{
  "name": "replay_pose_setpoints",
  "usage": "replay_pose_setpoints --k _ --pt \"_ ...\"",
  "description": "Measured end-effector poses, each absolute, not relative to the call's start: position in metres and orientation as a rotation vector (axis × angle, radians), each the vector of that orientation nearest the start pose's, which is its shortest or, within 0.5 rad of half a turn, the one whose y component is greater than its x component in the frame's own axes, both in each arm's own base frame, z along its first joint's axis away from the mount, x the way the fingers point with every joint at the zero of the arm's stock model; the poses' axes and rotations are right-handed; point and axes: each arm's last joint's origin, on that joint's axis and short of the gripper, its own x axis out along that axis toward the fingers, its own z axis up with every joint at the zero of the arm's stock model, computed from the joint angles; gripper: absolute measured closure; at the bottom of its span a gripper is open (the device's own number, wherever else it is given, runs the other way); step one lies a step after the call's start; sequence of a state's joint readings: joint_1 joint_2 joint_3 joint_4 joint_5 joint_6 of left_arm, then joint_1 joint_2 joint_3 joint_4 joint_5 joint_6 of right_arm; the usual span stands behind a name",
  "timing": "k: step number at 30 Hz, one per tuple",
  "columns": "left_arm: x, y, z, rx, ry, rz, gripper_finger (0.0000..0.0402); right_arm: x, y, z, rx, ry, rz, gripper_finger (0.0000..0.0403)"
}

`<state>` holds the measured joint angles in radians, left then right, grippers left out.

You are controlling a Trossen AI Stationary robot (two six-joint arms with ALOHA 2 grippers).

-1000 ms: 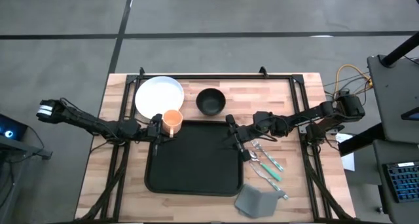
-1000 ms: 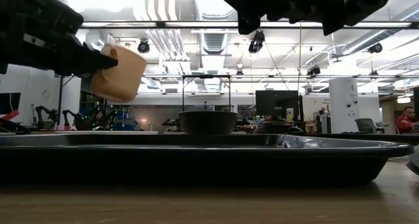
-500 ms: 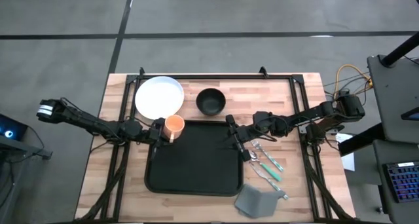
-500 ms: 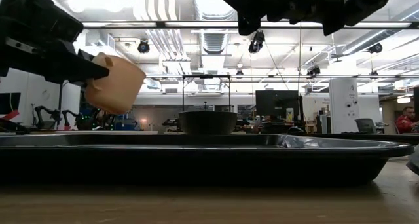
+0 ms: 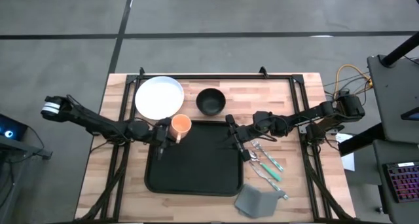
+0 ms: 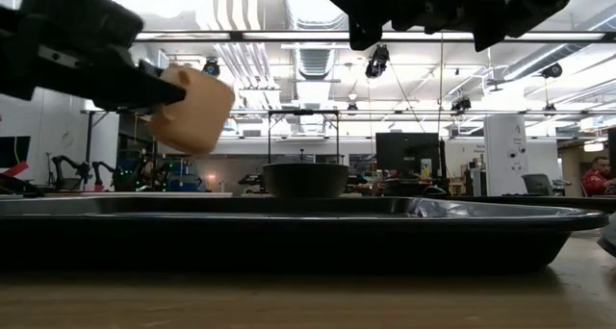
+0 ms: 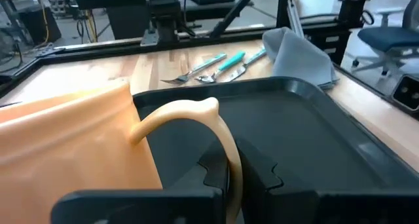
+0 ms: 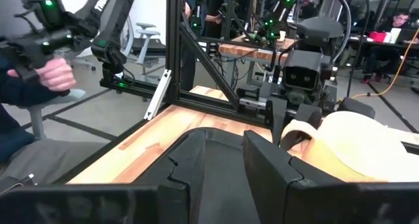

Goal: Set up tray
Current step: Put the yellow mug on the black serving tray

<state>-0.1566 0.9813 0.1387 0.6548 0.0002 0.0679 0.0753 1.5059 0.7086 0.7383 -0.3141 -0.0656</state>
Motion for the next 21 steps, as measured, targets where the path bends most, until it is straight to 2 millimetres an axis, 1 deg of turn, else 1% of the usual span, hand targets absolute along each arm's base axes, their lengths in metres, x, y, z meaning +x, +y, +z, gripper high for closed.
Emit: replay_pose_setpoints --k 3,8,13,18,21 --pt "0.188 -0.030 0.163 0.107 0.216 -0.193 0.0401 0.311 0.032 0.228 -0.054 0.047 0.391 0.0312" --pt "0.203 -0.033 0.150 0.103 0.280 -0.204 0.0401 0.311 0.033 0.228 -0.046 0.049 0.391 0.0321" --pt "0.210 -0.035 0.138 0.097 0.253 -0.222 0.0401 0.311 0.033 0.228 -0.044 0.050 0.391 0.0325" --pt "0.216 -0.036 0.129 0.095 0.283 -0.243 0.0401 0.311 0.033 0.228 -0.043 0.050 0.391 0.0326" --pt "0.222 -0.037 0.128 0.095 0.293 -0.245 0.0401 0.311 0.033 0.228 -0.042 0.051 0.391 0.0328"
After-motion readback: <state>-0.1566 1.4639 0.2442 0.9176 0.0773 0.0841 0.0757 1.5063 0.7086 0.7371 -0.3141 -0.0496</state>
